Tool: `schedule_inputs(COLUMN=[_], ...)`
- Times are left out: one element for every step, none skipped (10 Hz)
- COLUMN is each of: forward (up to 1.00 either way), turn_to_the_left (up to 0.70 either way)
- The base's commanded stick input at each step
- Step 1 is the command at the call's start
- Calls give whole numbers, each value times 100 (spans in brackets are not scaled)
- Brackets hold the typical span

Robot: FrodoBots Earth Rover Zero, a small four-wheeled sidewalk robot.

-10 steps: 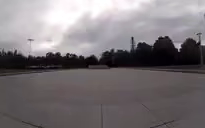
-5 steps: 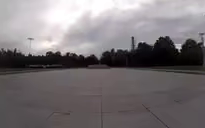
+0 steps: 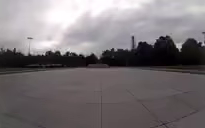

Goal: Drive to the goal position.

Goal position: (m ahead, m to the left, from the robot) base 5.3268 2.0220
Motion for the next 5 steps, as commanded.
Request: schedule_inputs(forward=[70,70,70,70,70], turn_to_the_left=[2,2,2,2,2])
